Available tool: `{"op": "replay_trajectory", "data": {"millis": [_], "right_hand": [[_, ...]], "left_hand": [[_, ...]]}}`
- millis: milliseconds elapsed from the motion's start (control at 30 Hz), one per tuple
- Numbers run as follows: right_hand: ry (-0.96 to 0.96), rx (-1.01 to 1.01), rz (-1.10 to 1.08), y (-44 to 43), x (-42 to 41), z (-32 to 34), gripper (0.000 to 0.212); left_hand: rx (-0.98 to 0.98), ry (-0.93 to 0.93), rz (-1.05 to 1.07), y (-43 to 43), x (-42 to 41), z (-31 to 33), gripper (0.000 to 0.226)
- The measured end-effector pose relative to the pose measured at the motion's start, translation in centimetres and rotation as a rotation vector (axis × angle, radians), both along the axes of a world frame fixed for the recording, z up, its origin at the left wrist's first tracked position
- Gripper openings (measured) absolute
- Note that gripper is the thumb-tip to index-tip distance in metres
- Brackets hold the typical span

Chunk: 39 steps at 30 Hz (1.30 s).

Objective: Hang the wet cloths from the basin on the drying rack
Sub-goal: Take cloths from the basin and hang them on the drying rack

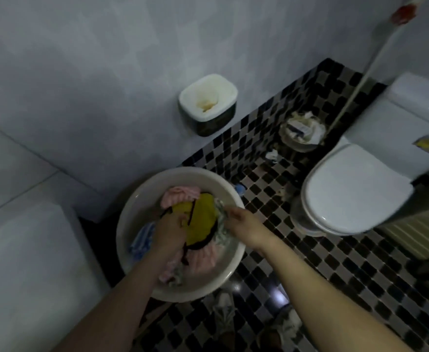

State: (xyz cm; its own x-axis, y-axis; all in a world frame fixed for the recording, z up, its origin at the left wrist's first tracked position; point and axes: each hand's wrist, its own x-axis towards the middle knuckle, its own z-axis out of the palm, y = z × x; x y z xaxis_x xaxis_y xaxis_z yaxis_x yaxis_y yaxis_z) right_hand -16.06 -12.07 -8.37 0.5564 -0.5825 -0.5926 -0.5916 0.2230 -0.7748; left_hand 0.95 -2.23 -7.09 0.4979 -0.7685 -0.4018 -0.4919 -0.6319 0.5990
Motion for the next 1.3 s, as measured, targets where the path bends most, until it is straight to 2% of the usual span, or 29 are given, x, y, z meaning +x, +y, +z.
{"op": "replay_trajectory", "data": {"millis": [67, 133, 300, 400, 433, 500, 533, 600, 667, 767, 833, 900, 967, 1000, 1067, 1100, 1200, 1300], "right_hand": [[0.010, 0.076, -0.059, 0.4, 1.4, -1.7, 0.056], [-0.009, 0.193, -0.189, 0.6, 2.9, -3.6, 0.058], [0.090, 0.347, -0.405, 0.3, 5.7, -7.4, 0.040], [0.159, 0.286, -0.462, 0.3, 6.5, -7.9, 0.022], [0.176, 0.267, -0.483, 0.3, 6.7, -8.2, 0.017], [0.177, 0.254, -0.527, 0.5, 6.9, -7.8, 0.010], [0.182, 0.216, -0.523, 0.4, 6.9, -7.4, 0.013], [0.184, 0.092, -0.464, 0.0, 6.7, -5.8, 0.022], [0.104, 0.027, -0.459, -0.8, 6.5, -3.5, 0.024], [-0.061, 0.215, -0.522, -2.0, 6.0, -0.2, 0.019], [-0.173, 0.399, -0.516, -2.2, 6.1, 0.9, 0.019], [-0.260, 0.462, -0.390, -1.9, 6.6, 1.0, 0.026], [-0.277, 0.416, -0.237, -0.9, 7.2, 0.1, 0.053], [-0.282, 0.357, -0.192, -0.5, 7.5, -0.4, 0.051], [-0.218, 0.175, -0.216, 0.2, 7.9, -1.5, 0.015], [-0.167, 0.108, -0.268, 0.3, 7.9, -2.0, 0.004], [-0.056, 0.062, -0.340, 0.1, 7.4, -2.6, 0.011], [0.006, 0.046, -0.219, -0.5, 6.7, -2.1, 0.010]], "left_hand": [[0.107, -0.001, -0.037, 0.9, 1.5, -2.0, 0.059], [0.214, -0.019, -0.011, 1.7, 3.5, -5.1, 0.048], [0.211, -0.053, 0.078, 2.2, 4.7, -9.3, 0.049], [0.210, -0.091, 0.083, 1.6, 4.7, -9.1, 0.021], [0.201, -0.057, 0.115, 1.5, 4.9, -9.3, 0.008], [0.136, 0.047, 0.217, 1.5, 5.1, -9.0, 0.027], [0.074, 0.089, 0.289, 1.4, 5.3, -8.5, 0.031], [-0.048, 0.156, 0.391, 1.2, 5.7, -6.9, 0.034], [-0.172, 0.181, 0.437, 0.7, 6.0, -4.9, 0.032], [-0.306, 0.456, 0.584, -0.1, 6.3, -1.8, 0.025], [-0.314, 0.560, 0.571, -0.7, 6.0, -0.5, 0.022], [-0.296, 0.506, 0.464, -1.4, 5.2, -0.1, 0.027], [-0.283, 0.498, 0.357, -2.0, 4.1, -0.3, 0.029], [-0.274, 0.482, 0.309, -2.4, 3.7, -0.8, 0.029], [-0.275, 0.373, 0.299, -3.0, 3.7, -2.1, 0.025], [-0.260, 0.294, 0.295, -3.3, 4.1, -3.0, 0.019], [-0.076, -0.049, 0.094, -4.5, 5.7, -6.1, 0.030], [0.078, -0.154, -0.039, -5.9, 6.1, -8.2, 0.038]]}}
